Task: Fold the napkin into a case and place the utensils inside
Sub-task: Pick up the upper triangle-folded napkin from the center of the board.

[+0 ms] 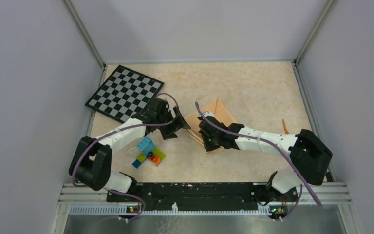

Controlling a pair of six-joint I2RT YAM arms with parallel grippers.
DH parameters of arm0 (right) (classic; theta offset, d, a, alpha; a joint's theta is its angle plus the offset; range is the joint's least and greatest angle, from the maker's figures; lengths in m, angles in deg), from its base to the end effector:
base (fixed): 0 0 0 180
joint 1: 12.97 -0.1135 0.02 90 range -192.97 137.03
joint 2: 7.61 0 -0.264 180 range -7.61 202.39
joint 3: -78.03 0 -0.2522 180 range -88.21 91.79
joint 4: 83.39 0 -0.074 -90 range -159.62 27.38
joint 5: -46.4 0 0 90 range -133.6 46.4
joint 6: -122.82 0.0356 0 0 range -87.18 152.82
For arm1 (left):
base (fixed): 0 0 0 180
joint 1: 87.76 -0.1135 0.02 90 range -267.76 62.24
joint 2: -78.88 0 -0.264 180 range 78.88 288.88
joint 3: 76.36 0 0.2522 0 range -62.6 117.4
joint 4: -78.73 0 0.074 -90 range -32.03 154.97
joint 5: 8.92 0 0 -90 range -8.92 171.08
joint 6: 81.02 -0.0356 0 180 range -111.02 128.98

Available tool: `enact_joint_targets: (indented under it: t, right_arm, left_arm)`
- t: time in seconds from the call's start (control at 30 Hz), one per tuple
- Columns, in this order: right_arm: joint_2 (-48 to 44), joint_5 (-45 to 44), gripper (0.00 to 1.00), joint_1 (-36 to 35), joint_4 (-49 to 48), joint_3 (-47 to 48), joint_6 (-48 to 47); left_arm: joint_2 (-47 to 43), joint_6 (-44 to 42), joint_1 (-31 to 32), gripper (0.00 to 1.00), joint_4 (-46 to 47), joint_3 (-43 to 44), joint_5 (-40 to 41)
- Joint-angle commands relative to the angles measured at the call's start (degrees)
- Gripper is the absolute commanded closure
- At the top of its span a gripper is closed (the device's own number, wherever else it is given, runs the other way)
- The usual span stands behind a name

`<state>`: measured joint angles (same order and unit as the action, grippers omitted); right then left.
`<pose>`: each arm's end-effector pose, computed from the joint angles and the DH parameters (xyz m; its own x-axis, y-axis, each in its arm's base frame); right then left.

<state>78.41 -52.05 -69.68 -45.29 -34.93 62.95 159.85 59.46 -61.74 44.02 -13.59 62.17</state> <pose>0.1688 0.2475 0.2032 -0.7915 -0.3008 -0.5320 -0.4459 0.8795 0.1661 0.2493 -0.1346 0.2096 -0.9118 -0.3670 -0.1843 -0.1771 0.7564 -0.6297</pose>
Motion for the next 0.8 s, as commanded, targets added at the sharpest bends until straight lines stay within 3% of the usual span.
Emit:
enact_joint_targets:
  t: [0.0, 0.2, 0.37, 0.6, 0.77]
  right_arm:
    - [-4.12, 1.67, 1.0, 2.33, -4.32, -1.94, -2.09]
    - [-4.76, 2.41, 1.0, 3.63, -7.32, -0.82, -3.92]
    - [-4.35, 4.3, 1.0, 3.62, -9.29, -0.38, -4.25]
    - [-3.91, 4.54, 1.0, 3.64, -9.9, -0.67, -4.69]
    - [-2.51, 4.24, 1.0, 3.62, -7.74, -0.48, -5.76]
  left_arm:
    - [2.91, 14.14, 1.42, 0.13, 13.84, -3.22, 2.9]
    - [9.21, 24.62, 2.1, 0.11, 16.51, -2.82, 6.6]
    - [13.89, 26.98, 2.32, 0.13, 17.71, -1.41, 9.56]
    - [21.77, 27.51, 1.95, 0.23, 19.19, 2.56, 11.16]
    - [21.92, 25.77, 0.88, 0.34, 17.71, 2.96, 15.82]
